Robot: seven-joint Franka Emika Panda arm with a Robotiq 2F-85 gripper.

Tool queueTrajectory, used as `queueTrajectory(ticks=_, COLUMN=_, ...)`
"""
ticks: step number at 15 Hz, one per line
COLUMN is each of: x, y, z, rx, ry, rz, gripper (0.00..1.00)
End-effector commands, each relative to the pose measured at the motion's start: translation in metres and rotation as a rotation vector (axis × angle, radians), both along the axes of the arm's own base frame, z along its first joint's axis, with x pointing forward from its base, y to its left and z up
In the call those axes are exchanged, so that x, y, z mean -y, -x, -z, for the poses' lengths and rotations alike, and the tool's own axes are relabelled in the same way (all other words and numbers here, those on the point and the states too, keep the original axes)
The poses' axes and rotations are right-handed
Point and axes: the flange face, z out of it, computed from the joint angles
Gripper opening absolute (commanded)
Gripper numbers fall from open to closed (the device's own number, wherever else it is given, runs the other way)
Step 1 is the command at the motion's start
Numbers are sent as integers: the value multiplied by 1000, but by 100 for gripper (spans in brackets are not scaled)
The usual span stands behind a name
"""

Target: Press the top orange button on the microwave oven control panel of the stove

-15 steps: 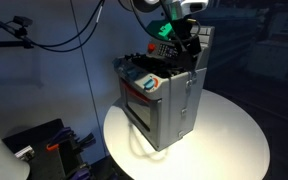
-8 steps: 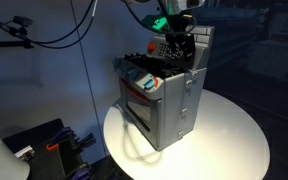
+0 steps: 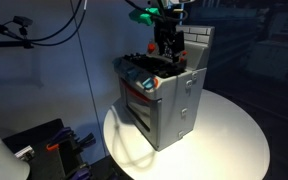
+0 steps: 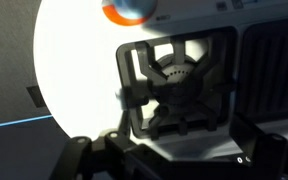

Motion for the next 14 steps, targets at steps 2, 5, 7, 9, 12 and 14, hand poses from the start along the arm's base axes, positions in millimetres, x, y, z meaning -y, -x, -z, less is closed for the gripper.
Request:
queueTrajectory(ticks=2, x=0, y=33, z=-19, rx=-89, ry=27, rz=-25, gripper=100)
queueTrajectory(ticks=5, x=-1, y=52, z=-31, rx=-134, ry=49, rz=-42, gripper=100)
queueTrajectory(ticks=7, x=-1, y=65, z=-40, rx=-157, ry=55, rz=-54, gripper=100)
queueTrajectory(ticks=9, x=-2, y=78, z=-48, rx=-172, ry=54, rz=-60, gripper=100)
queueTrajectory(ticks=12, x=-1, y=92, z=-58, rx=-186, ry=43, rz=-63, gripper=100)
queueTrajectory(ticks=14, x=-1, y=97, z=-62, rx=-192, ry=38, rz=-62, gripper=100)
